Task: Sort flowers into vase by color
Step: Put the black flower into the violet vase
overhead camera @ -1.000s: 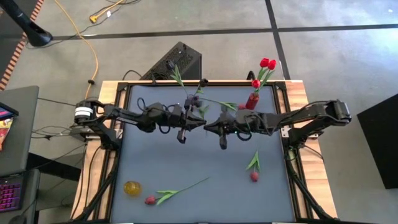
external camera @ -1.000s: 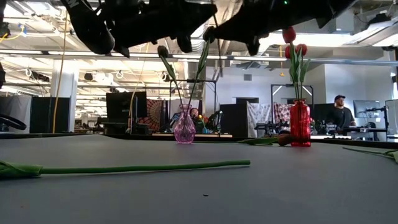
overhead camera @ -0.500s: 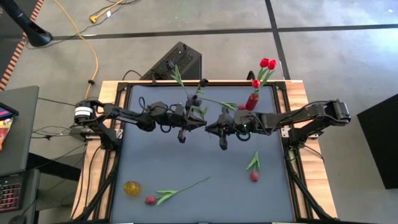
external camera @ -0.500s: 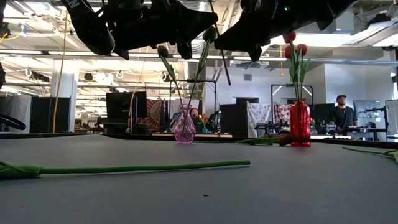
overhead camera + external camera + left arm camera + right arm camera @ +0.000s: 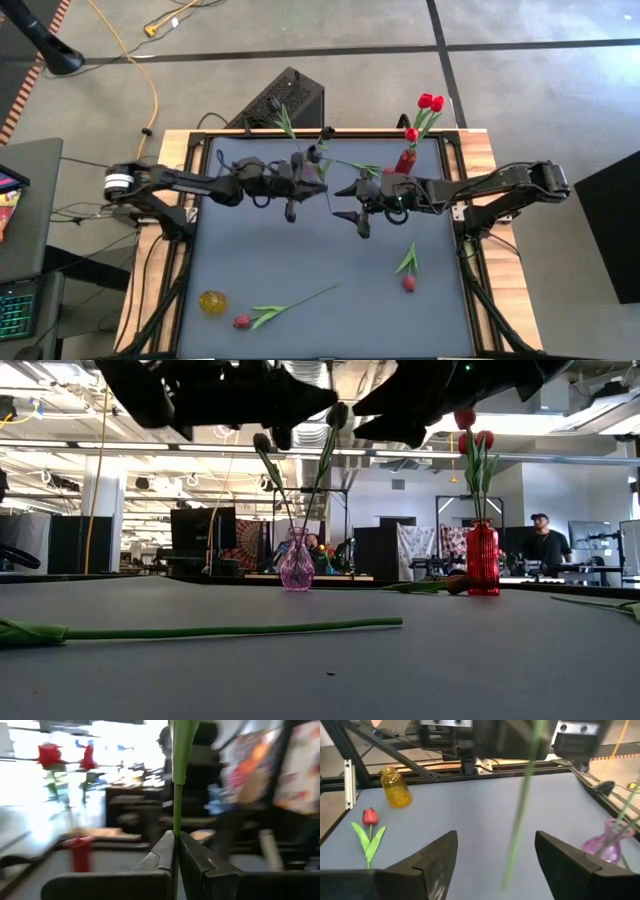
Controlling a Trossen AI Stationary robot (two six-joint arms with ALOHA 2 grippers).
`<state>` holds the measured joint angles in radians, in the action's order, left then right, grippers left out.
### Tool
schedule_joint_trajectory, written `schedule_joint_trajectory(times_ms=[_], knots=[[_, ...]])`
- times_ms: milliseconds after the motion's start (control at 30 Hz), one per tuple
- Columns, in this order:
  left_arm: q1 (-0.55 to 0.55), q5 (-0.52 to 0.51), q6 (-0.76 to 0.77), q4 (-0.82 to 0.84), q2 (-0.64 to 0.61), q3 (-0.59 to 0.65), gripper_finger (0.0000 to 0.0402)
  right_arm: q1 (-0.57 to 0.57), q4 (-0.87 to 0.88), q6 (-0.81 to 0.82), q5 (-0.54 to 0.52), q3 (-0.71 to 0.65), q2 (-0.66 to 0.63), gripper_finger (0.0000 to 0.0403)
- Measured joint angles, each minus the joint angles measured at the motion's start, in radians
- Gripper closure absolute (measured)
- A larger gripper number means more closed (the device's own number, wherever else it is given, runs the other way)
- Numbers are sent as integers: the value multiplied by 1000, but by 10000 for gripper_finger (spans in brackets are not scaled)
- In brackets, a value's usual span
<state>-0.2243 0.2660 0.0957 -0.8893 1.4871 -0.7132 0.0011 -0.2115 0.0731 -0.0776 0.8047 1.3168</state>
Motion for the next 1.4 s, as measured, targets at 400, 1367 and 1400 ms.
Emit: schedule_joint_trajectory(times_ms=[400, 1367, 1400], knots=[[-79, -426, -219, 280, -249, 0, 401, -45, 111, 5, -5, 0, -67, 97], [-247, -386, -102, 158, -34, 0, 401, -43, 129, 0, -5, 0, -58, 97], [-247, -386, -99, 170, -34, 0, 401, -43, 129, 0, -5, 0, -58, 97]])
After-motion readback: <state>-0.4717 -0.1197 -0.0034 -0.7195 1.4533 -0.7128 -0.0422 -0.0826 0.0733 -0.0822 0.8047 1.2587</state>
